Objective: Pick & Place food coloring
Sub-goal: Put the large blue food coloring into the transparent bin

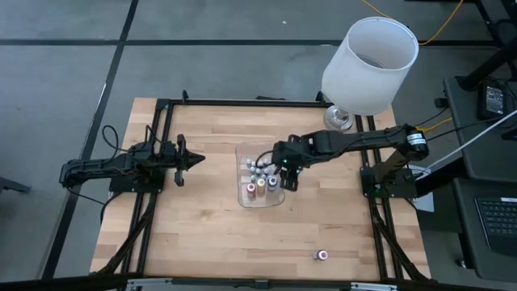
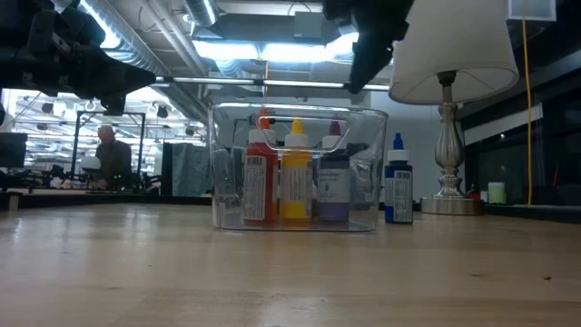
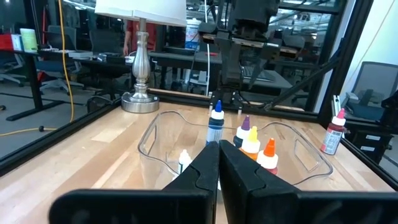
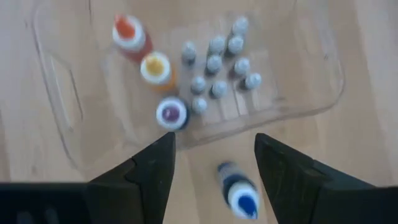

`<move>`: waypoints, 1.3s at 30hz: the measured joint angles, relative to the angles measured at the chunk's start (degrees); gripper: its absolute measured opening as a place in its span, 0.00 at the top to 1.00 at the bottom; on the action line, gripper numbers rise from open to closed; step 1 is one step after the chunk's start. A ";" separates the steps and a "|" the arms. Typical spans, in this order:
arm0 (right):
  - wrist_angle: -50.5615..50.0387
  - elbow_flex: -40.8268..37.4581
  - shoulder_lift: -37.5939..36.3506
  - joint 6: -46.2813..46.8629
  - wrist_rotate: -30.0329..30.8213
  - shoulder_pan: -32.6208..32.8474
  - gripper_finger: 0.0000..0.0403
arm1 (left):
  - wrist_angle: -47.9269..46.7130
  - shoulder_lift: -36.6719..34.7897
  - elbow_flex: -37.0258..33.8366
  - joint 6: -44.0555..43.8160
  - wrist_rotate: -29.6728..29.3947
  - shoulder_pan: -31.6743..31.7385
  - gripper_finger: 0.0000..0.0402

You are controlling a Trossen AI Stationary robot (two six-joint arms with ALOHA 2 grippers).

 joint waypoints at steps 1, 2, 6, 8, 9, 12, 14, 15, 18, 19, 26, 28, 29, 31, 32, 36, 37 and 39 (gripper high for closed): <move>-1.12 0.00 0.00 -0.19 0.23 0.28 0.45 | -0.03 0.00 0.00 0.00 0.00 -0.01 0.98; -1.81 -0.02 0.00 -0.58 0.60 0.57 0.45 | -0.12 0.00 0.00 -0.02 0.02 0.00 0.98; -4.72 -0.04 -0.19 -0.79 0.82 1.08 0.45 | -0.06 0.00 0.00 0.00 0.02 0.01 0.97; -5.95 -0.05 -0.48 -0.71 0.82 1.11 0.45 | 0.00 0.00 0.00 0.00 0.02 0.01 0.97; -6.78 -0.07 -0.69 -0.82 0.82 1.09 0.45 | -0.04 0.00 0.00 -0.02 0.02 0.01 0.98; -7.07 -0.07 -1.13 -1.34 2.24 1.07 0.45 | -0.02 0.00 0.00 0.00 0.01 0.01 0.98; -7.11 -0.07 -1.22 -1.39 3.76 1.07 0.45 | -0.02 0.00 0.00 0.00 0.02 0.01 0.98; -7.12 -0.07 -1.25 -1.40 4.28 1.07 0.45 | -0.02 0.01 0.00 0.00 0.02 0.01 0.98; -7.25 -0.07 -1.25 -1.61 4.88 1.07 0.45 | -0.02 0.00 0.00 0.00 0.02 -0.01 0.98; -7.23 -0.07 -1.25 -1.86 4.88 1.07 0.45 | -0.02 0.00 0.00 0.00 0.01 0.01 0.98; -7.16 -0.07 -1.25 -3.26 4.90 1.07 0.45 | -0.02 0.01 0.00 0.00 0.02 -0.01 0.98; -7.14 -0.07 -1.25 -4.23 4.90 1.07 0.45 | -0.02 0.00 0.00 0.00 0.02 0.01 0.98; -7.12 -0.07 -1.25 -4.53 4.90 1.07 0.45 | -0.02 0.00 0.00 0.00 0.02 0.00 0.98; -7.09 -0.07 -1.25 -5.36 4.90 1.07 0.45 | -0.02 0.00 0.00 0.00 0.02 0.00 0.98; -7.10 -0.07 -1.25 -5.53 4.90 1.05 0.45 | -0.02 0.00 0.00 0.00 0.02 -0.01 0.98; -7.12 -0.07 -1.25 -5.62 4.90 0.82 0.45 | -0.02 0.00 0.00 -0.01 0.02 -0.01 0.98; -7.14 -0.07 -1.25 -5.41 4.90 0.76 0.45 | -0.02 0.02 0.00 0.00 0.02 0.01 0.98; -7.36 -0.07 -1.25 -5.39 4.97 0.41 0.45 | -0.02 0.00 0.00 0.00 0.02 0.01 0.98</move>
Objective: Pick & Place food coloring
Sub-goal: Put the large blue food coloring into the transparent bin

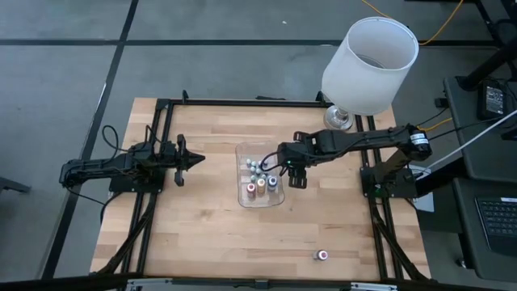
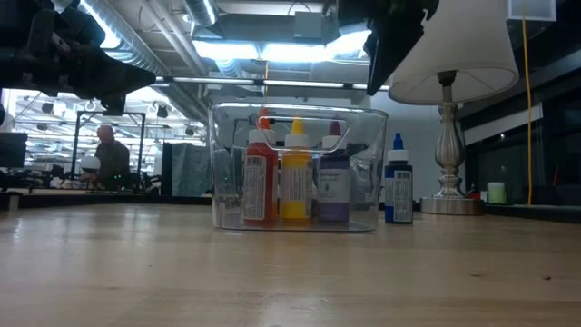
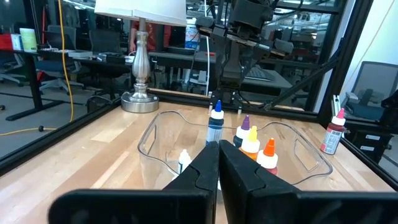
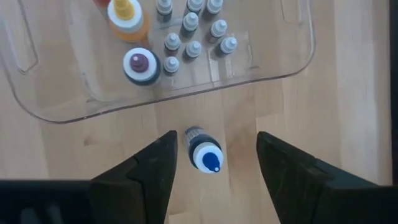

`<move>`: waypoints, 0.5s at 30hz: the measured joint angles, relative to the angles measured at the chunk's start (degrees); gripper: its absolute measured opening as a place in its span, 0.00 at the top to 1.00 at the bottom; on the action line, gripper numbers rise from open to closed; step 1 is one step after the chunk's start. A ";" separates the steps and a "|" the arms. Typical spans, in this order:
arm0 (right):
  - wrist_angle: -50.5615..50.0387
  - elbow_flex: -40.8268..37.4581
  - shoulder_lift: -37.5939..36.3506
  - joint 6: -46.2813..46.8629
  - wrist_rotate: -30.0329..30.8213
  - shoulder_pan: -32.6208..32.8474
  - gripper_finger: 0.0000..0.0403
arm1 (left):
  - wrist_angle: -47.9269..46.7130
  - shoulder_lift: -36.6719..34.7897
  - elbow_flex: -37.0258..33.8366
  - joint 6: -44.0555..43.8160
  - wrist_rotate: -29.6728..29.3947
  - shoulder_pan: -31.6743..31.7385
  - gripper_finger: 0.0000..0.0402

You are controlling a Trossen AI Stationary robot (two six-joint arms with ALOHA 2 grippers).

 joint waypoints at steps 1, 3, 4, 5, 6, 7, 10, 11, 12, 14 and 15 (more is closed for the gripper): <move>-0.20 0.00 0.00 0.22 -0.01 -0.20 0.45 | 0.00 0.00 0.00 0.00 0.00 -0.02 0.98; -1.10 0.00 0.00 1.77 -0.04 -0.88 0.45 | 0.00 0.00 0.00 -0.02 -0.02 -0.02 0.97; -1.58 0.00 0.00 2.52 -0.10 -1.29 0.45 | 0.00 0.00 0.00 0.00 0.00 -0.02 0.97; -2.11 0.00 0.00 2.81 -0.09 -1.70 0.45 | -0.02 0.00 0.00 0.00 0.00 0.00 0.97; -2.43 -0.19 0.00 2.82 -0.07 -2.09 0.45 | 0.00 0.00 0.00 0.00 0.00 0.00 0.98; -2.30 -0.69 -0.02 2.80 -0.07 -2.44 0.44 | 0.00 0.00 0.00 0.00 0.00 -0.02 0.98; -1.91 -3.00 0.00 3.24 -0.40 -3.51 0.38 | 0.00 0.00 0.00 0.00 0.00 -0.02 0.98; -1.19 -4.11 -0.02 3.71 -1.13 -3.79 0.35 | 0.00 0.01 0.00 -0.01 0.00 0.00 0.98; -0.56 -5.45 -0.02 4.53 -1.78 -4.02 0.33 | 0.00 0.01 0.00 0.00 0.00 -0.02 0.98; 0.31 -8.15 0.00 6.19 -1.91 -4.44 0.27 | 0.00 0.01 0.00 0.00 -0.01 -0.01 0.98; 0.73 -9.33 0.00 6.73 -1.92 -4.62 0.24 | 0.00 0.00 0.00 0.00 0.00 0.00 0.98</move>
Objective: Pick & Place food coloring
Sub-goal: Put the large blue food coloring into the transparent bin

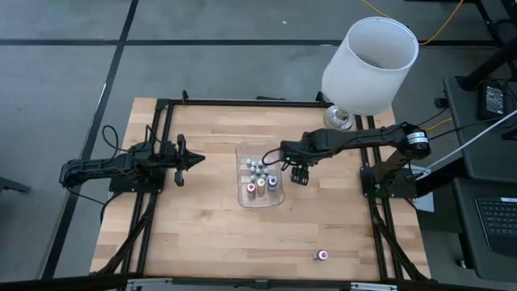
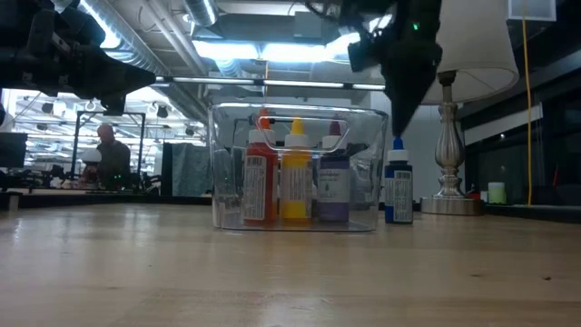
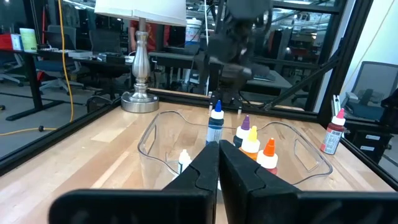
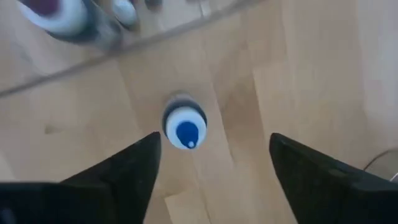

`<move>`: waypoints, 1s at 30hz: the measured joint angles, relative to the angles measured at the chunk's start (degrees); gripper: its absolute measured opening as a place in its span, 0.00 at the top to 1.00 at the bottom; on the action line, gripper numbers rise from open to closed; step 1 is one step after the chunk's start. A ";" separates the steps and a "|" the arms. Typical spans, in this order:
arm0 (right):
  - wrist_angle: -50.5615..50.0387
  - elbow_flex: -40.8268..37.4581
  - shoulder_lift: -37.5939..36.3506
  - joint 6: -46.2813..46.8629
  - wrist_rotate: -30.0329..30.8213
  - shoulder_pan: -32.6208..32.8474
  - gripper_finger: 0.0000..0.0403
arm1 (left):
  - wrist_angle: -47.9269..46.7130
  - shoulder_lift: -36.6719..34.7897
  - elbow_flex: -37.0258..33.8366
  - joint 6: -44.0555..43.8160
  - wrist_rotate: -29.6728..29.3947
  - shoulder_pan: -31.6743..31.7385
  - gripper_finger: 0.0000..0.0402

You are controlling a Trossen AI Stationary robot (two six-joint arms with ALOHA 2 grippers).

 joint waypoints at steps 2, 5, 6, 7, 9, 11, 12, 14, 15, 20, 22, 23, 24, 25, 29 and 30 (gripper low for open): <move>0.63 -2.04 0.00 1.09 0.03 -0.32 0.20 | 0.00 0.00 0.00 0.00 0.00 -0.01 0.98; 0.98 -4.08 0.00 2.32 0.16 -0.60 0.17 | 0.00 0.02 0.00 0.00 0.00 0.01 0.97; 1.02 -4.37 0.00 2.51 0.15 -0.60 0.17 | 0.00 0.00 0.00 0.00 0.00 -0.01 0.97; 1.08 -4.57 0.00 2.67 0.15 -0.60 0.17 | 0.00 0.01 0.00 0.00 0.00 0.00 0.98; 1.65 -4.80 0.00 3.43 -0.25 -0.60 0.17 | 0.00 0.00 0.00 0.00 0.00 -0.01 0.98; 4.08 -5.24 0.00 3.84 -2.09 -0.60 0.17 | 0.00 0.01 0.00 -0.01 0.00 0.00 0.98; 5.66 -5.70 0.00 3.83 -3.18 -0.60 0.17 | 0.00 0.01 0.00 0.00 0.00 -0.01 0.98; 8.28 -6.70 0.00 3.94 -4.80 -0.58 0.17 | 0.00 0.00 0.00 0.00 0.00 -0.01 0.98; 9.43 -7.32 0.00 4.06 -5.08 -0.59 0.17 | 0.00 0.00 0.00 0.00 0.00 0.00 0.98; 10.68 -9.87 1.46 5.31 -3.83 -0.99 0.17 | 0.00 0.00 0.00 -0.02 -0.02 0.01 0.97; 11.40 -10.96 2.03 5.18 -3.80 -1.54 0.17 | 0.00 0.00 0.00 0.00 -0.01 0.01 0.98; 11.69 -11.44 2.33 5.07 -3.82 -1.76 0.17 | 0.00 0.00 0.00 0.00 0.00 0.01 0.98; 12.20 -11.84 2.49 5.07 -3.87 -1.93 0.17 | 0.00 0.00 0.00 0.00 0.00 -0.01 0.98; 12.61 -12.07 2.56 5.08 -3.81 -1.97 0.17 | 0.00 0.00 0.00 0.00 0.00 0.00 0.98; 12.91 -11.98 2.56 5.01 -3.81 -1.94 0.17 | 0.00 0.00 0.00 0.00 0.00 -0.01 0.98; 13.02 -11.81 2.56 5.01 -3.82 -1.94 0.17 | 0.00 0.00 0.00 0.00 -0.01 0.00 0.98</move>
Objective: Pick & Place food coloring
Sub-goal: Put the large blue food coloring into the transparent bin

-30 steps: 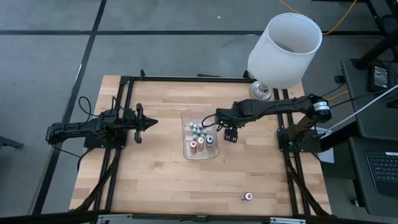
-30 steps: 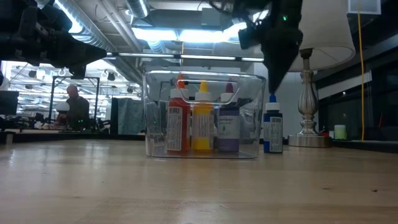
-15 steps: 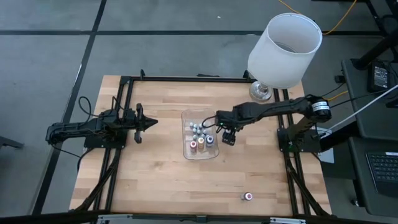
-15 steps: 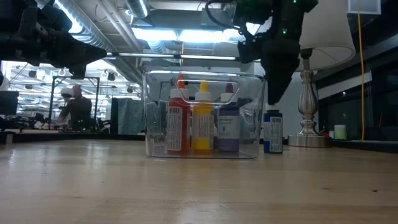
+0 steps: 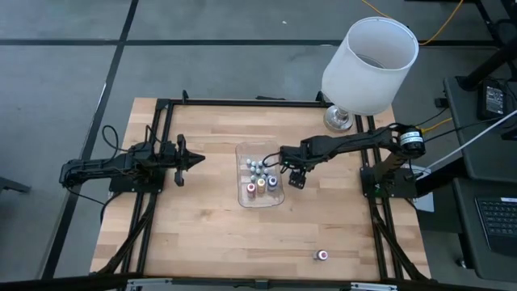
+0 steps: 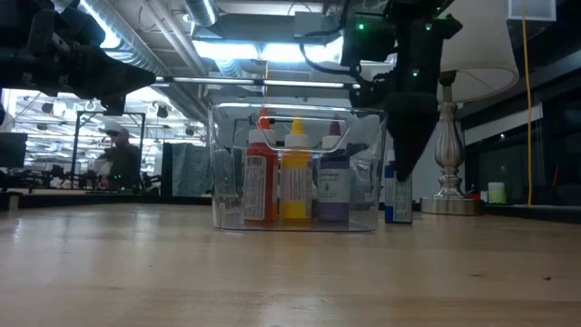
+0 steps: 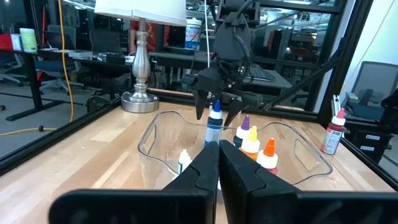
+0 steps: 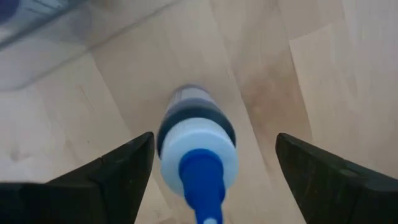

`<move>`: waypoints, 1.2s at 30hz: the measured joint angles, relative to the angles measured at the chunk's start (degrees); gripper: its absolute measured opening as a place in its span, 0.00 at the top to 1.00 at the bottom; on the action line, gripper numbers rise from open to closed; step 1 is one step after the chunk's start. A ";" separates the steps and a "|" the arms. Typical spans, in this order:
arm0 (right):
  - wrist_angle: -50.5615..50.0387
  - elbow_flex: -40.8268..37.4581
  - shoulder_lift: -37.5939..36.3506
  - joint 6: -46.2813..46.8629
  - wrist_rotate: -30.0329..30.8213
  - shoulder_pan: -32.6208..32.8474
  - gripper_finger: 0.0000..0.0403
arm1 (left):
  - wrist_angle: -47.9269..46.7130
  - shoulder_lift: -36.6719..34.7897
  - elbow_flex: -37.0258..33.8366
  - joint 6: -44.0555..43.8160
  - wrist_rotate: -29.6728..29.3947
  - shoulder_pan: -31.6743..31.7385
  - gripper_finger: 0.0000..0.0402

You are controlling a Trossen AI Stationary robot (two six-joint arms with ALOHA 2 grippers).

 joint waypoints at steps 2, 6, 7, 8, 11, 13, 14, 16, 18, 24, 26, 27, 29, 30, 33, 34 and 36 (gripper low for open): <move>0.43 0.20 0.00 -0.04 0.02 0.00 0.17 | 0.00 0.00 0.00 -0.02 0.01 0.01 0.98; 0.37 0.27 0.00 -0.48 0.02 0.00 0.19 | 0.00 0.00 0.00 -0.02 0.01 0.01 0.98; 0.36 0.27 0.00 -0.93 0.02 0.00 0.20 | 0.00 0.00 0.00 0.00 0.01 0.01 0.98; 0.36 0.27 0.00 -1.19 0.00 0.00 0.21 | 0.00 0.00 0.00 0.00 0.01 0.01 0.98; 0.39 0.27 0.00 -1.28 -0.22 0.00 0.26 | 0.00 0.00 0.00 0.00 0.00 0.01 0.98; 0.74 0.27 0.00 -1.41 -0.27 0.00 0.31 | 0.00 0.00 0.00 -0.01 0.01 0.00 0.98; 1.20 0.27 0.00 -1.45 -0.34 0.00 0.33 | 0.00 0.00 0.00 -0.01 0.01 0.00 0.98; 1.88 0.30 0.00 -1.48 -0.74 0.00 0.39 | 0.00 0.01 0.00 0.00 0.01 0.00 0.98; 2.21 0.30 0.00 -1.53 -1.46 0.00 0.45 | 0.00 0.00 0.00 0.00 0.01 -0.01 0.98; 0.16 0.34 -0.66 -2.98 -4.32 0.00 0.62 | 0.00 0.00 0.00 0.00 0.01 -0.01 0.97; -1.26 0.34 -1.72 -3.04 -4.70 0.00 0.62 | 0.00 0.00 0.00 0.00 0.00 -0.01 0.97; -2.27 0.36 -2.52 -3.22 -4.69 0.00 0.62 | 0.00 0.00 0.00 0.00 0.01 0.01 0.98; -5.79 1.27 -4.13 -3.85 -4.68 0.02 0.62 | 0.00 0.00 0.00 -0.01 0.01 0.00 0.98; -7.19 2.03 -5.01 -4.15 -4.65 0.02 0.62 | 0.00 0.01 0.00 0.00 0.00 0.00 0.98; -9.61 4.71 -8.35 -4.39 -4.52 0.02 0.62 | 0.00 0.01 0.00 -0.01 0.01 -0.01 0.98; -9.82 5.63 -9.62 -4.39 -4.50 0.02 0.62 | 0.00 0.00 0.00 0.00 0.00 -0.01 0.98; -10.03 7.70 -11.62 -4.33 -4.50 0.09 0.61 | 0.00 0.01 0.00 0.00 0.00 0.00 0.98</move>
